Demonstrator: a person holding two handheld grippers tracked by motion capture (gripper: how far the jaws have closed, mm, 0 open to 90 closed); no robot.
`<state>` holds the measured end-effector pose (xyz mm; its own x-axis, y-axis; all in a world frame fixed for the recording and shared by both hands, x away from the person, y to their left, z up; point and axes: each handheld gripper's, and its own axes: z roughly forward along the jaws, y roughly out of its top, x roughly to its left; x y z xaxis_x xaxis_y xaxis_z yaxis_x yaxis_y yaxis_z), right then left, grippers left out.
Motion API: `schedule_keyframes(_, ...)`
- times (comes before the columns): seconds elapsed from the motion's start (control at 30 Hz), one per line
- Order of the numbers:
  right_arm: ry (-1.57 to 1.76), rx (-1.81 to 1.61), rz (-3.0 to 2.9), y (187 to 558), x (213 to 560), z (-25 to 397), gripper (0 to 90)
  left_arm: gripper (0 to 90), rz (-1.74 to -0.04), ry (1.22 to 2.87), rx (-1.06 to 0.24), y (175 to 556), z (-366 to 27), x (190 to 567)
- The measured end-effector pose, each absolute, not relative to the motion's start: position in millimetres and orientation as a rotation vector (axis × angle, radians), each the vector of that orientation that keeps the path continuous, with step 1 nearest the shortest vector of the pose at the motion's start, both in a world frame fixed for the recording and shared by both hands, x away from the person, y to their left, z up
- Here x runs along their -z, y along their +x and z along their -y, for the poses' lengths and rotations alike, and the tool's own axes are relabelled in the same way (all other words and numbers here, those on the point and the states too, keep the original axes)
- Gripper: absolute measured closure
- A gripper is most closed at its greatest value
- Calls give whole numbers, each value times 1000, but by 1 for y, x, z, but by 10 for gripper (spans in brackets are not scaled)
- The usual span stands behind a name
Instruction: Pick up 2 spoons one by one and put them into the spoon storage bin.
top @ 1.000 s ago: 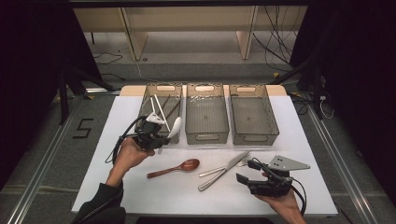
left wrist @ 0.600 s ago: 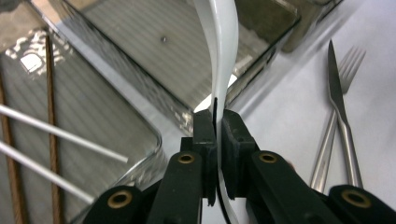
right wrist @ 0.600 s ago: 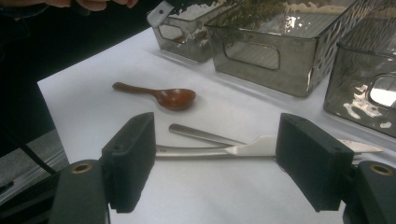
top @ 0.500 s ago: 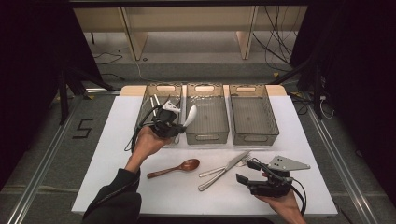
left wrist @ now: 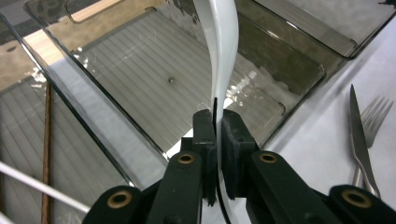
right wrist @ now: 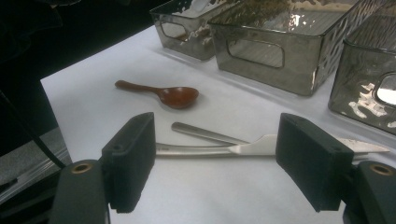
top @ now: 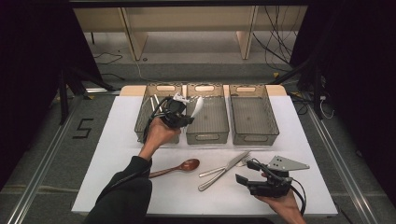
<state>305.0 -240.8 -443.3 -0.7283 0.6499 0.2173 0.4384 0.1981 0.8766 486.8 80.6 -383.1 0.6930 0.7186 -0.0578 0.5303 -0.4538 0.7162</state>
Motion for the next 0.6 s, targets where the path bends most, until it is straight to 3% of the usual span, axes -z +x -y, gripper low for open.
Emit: schedule_keyframes(0.6,1042,-1548,-2278,305,444,240,296,844,-1020,2162,-340,508,-67,396)
